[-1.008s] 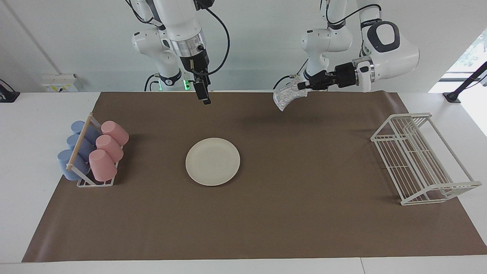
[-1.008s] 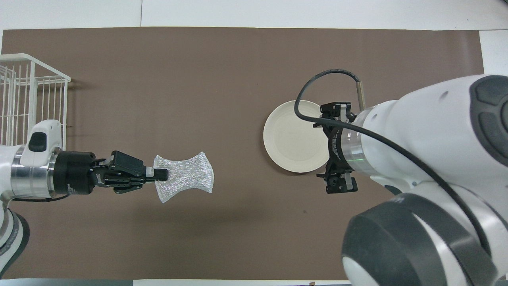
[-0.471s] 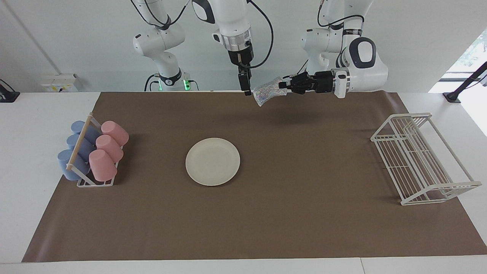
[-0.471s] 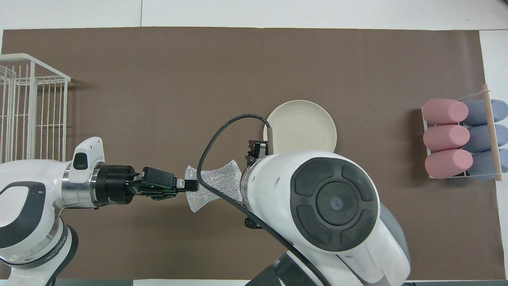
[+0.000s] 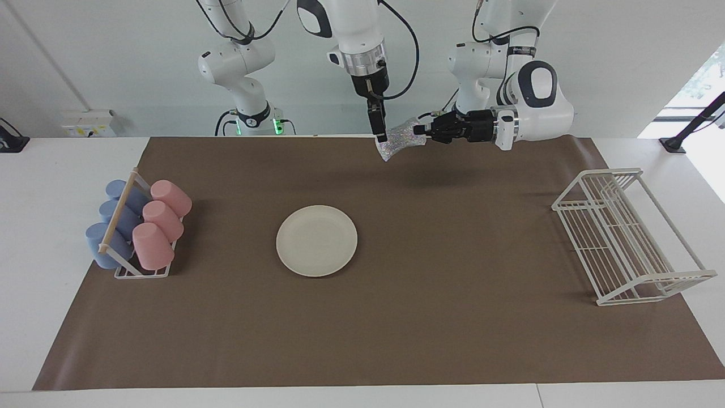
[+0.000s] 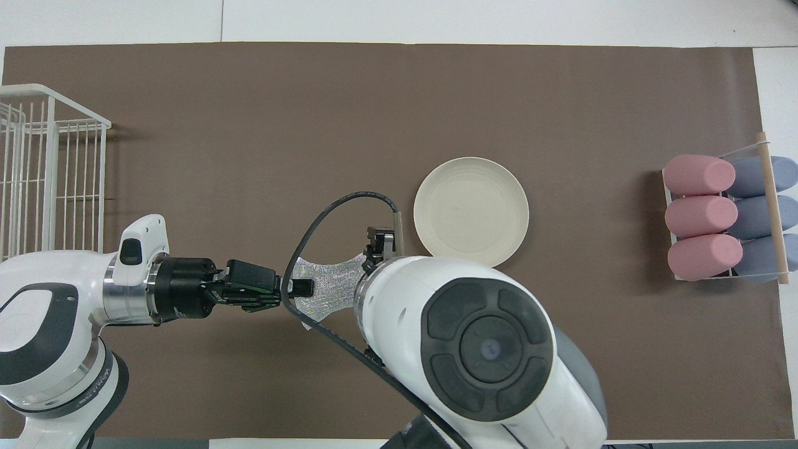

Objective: Wipe plate with sponge

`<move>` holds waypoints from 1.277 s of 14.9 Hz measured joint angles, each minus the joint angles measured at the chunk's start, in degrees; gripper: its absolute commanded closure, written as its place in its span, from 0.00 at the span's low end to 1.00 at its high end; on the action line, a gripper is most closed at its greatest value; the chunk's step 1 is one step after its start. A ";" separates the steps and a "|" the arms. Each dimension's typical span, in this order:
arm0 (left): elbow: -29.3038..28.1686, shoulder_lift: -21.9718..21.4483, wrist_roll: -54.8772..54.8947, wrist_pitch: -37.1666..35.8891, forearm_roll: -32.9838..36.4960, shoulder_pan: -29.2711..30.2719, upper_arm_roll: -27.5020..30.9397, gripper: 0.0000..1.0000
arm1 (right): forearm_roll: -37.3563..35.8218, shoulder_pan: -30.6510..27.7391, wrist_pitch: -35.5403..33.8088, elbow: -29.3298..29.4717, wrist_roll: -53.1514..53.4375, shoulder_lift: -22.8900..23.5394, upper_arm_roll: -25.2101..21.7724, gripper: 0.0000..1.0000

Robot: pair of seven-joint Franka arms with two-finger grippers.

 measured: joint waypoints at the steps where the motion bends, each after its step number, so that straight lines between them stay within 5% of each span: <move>1: 0.01 0.00 0.00 0.00 0.00 0.00 0.00 1.00 | 0.00 0.73 1.52 -0.93 0.00 0.05 0.00 0.00; 7: 0.01 0.00 0.01 0.00 -0.01 -0.03 0.00 1.00 | 0.00 1.74 5.88 -3.69 0.02 0.12 -0.08 0.06; 8: 0.01 0.00 0.01 0.00 -0.01 -0.03 0.00 1.00 | 0.00 1.74 5.89 -3.71 0.02 0.12 -0.08 0.18; 11: 0.01 0.00 0.01 0.00 -0.01 -0.06 0.00 1.00 | 0.00 1.74 6.19 -3.78 0.02 0.12 -0.08 0.85; 12: 0.01 0.00 0.01 -0.01 -0.01 -0.07 0.00 1.00 | 0.00 1.74 6.26 -3.85 0.01 0.12 -0.07 1.00; 19: 0.01 0.00 0.01 -0.04 0.00 -0.39 0.00 1.00 | 0.00 1.74 6.82 -4.29 -0.28 0.14 -0.05 1.00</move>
